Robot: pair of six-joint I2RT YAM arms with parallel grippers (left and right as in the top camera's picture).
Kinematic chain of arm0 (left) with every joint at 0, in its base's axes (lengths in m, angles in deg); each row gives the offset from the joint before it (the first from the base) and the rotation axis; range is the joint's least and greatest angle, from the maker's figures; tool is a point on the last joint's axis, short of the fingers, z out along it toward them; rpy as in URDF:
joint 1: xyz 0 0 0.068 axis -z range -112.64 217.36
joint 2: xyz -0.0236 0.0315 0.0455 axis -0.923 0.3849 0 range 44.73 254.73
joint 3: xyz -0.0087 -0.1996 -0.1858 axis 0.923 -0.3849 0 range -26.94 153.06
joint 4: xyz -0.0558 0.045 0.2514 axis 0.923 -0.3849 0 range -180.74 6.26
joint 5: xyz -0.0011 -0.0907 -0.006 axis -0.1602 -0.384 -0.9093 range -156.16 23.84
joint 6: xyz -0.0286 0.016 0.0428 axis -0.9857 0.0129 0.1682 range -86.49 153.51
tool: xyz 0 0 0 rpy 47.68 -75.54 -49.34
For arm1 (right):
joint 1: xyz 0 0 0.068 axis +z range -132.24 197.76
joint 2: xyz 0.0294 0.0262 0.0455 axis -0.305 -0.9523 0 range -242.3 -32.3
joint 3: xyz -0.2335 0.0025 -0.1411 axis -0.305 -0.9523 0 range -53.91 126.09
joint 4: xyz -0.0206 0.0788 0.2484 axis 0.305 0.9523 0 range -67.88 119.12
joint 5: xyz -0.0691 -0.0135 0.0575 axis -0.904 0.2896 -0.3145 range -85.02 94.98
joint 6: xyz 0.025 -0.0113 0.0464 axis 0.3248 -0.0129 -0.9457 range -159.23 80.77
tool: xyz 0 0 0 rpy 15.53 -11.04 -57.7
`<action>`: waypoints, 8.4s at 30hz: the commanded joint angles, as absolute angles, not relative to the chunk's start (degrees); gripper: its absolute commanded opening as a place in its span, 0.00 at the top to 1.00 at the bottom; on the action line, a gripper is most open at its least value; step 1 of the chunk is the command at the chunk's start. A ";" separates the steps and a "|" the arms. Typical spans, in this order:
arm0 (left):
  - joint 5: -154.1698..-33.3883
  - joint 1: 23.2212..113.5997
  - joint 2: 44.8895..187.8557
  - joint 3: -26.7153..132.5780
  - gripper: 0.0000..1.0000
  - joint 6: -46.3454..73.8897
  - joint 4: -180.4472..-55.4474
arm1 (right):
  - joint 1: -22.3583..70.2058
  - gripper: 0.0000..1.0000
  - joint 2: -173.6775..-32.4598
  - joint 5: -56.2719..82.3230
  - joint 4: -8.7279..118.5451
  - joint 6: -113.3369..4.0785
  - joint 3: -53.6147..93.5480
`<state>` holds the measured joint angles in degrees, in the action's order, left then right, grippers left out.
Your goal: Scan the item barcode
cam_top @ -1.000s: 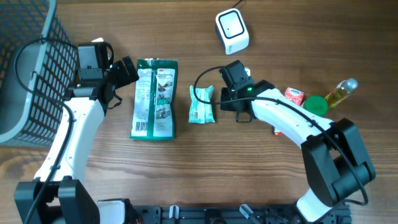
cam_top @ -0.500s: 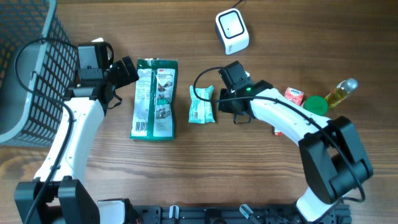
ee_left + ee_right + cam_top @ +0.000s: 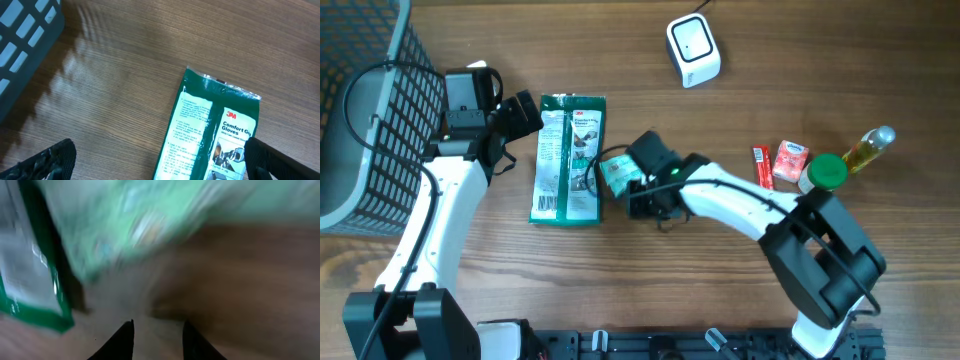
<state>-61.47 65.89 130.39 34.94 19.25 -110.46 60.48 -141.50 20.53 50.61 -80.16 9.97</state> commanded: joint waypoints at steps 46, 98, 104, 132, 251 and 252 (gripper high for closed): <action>-60.93 65.69 130.24 35.38 0.00 19.75 -110.33 | 40.31 0.59 -151.25 41.91 54.42 -61.71 20.90; -60.93 65.69 130.24 35.38 0.00 19.75 -110.33 | 40.02 0.96 -123.03 17.47 71.14 -34.13 37.70; -60.93 65.69 130.24 35.38 0.00 19.75 -110.33 | 40.04 0.96 -123.21 4.16 77.19 -21.76 50.47; -60.93 65.69 130.24 35.38 0.00 19.75 -110.33 | 40.63 0.96 -155.69 -31.01 38.55 -11.37 49.86; -60.93 65.69 130.24 35.38 0.00 19.75 -110.33 | 65.70 0.32 -145.94 7.55 25.54 -67.92 15.80; -60.93 65.69 130.24 35.38 0.00 19.75 -110.33 | 65.70 0.32 -146.90 7.55 25.35 -67.94 15.80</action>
